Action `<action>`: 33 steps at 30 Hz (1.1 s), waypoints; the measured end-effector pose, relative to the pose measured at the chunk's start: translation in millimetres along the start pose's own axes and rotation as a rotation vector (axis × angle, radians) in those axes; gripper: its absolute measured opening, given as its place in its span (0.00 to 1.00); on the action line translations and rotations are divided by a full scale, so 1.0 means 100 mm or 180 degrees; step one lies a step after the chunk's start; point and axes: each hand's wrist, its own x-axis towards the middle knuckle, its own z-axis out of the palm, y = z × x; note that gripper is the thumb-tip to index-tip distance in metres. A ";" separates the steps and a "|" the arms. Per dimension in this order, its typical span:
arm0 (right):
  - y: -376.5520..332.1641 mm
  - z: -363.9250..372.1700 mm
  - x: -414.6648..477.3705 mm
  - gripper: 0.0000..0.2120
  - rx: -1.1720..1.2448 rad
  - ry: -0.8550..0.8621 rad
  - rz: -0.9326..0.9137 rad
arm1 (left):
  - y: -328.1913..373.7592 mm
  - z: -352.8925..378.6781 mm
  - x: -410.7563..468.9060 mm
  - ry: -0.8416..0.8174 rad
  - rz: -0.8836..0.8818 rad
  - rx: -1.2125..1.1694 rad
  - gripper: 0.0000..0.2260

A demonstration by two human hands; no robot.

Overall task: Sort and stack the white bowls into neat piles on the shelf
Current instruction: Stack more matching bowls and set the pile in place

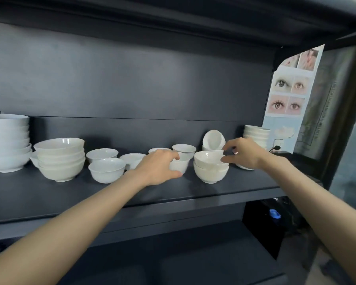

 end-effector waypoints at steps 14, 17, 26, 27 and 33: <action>0.81 0.42 0.57 0.36 0.0707 -0.0316 0.0123 | 0.18 0.93 0.83 -0.0396 -0.0541 -0.1226 0.36; 0.97 0.57 0.73 0.50 0.1048 -0.0429 0.0152 | 0.16 1.15 0.97 -0.0409 -0.0607 -0.1832 0.42; 1.21 0.75 1.00 0.53 0.1843 -0.1057 -0.0105 | 0.25 1.47 1.15 -0.0108 -0.0504 -0.2888 0.34; 1.24 0.76 1.04 0.49 0.1895 -0.1116 -0.0194 | 0.28 1.46 1.14 -0.0065 -0.0551 -0.2936 0.34; 1.22 0.72 1.07 0.30 0.2194 -0.1009 -0.0646 | 0.44 1.44 1.03 0.0251 -0.1013 -0.3099 0.30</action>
